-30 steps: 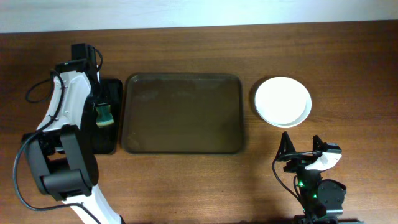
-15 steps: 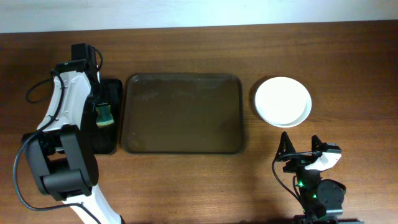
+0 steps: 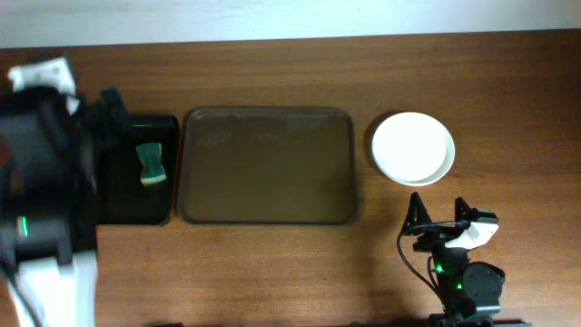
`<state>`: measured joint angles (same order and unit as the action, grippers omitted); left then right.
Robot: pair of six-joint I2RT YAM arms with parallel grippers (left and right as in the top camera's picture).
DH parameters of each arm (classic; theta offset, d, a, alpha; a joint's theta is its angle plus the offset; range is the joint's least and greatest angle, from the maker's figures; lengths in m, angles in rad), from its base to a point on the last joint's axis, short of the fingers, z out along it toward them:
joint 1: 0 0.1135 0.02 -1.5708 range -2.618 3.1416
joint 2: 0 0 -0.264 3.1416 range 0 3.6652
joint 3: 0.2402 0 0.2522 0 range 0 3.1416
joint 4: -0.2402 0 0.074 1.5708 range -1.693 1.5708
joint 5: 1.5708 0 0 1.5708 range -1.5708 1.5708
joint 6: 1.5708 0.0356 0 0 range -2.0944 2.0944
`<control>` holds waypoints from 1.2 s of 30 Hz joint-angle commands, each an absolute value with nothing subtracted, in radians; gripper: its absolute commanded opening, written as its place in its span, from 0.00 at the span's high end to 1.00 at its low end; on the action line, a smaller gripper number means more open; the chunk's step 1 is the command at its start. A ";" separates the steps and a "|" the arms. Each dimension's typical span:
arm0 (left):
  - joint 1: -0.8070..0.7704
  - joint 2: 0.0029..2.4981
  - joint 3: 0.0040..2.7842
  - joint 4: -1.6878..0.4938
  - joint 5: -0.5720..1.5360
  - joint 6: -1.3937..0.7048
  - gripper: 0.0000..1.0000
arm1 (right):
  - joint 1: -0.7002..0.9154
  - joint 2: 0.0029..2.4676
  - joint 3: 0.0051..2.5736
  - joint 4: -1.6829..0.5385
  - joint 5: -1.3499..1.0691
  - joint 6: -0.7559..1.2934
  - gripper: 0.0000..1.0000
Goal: Clean dirty plates on tray and stack at the side
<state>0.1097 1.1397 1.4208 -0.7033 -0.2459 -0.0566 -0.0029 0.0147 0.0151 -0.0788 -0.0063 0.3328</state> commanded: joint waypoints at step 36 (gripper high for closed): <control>0.105 0.011 0.009 -0.076 -0.101 0.163 0.01 | 0.006 0.006 0.006 -0.078 -0.015 0.334 0.02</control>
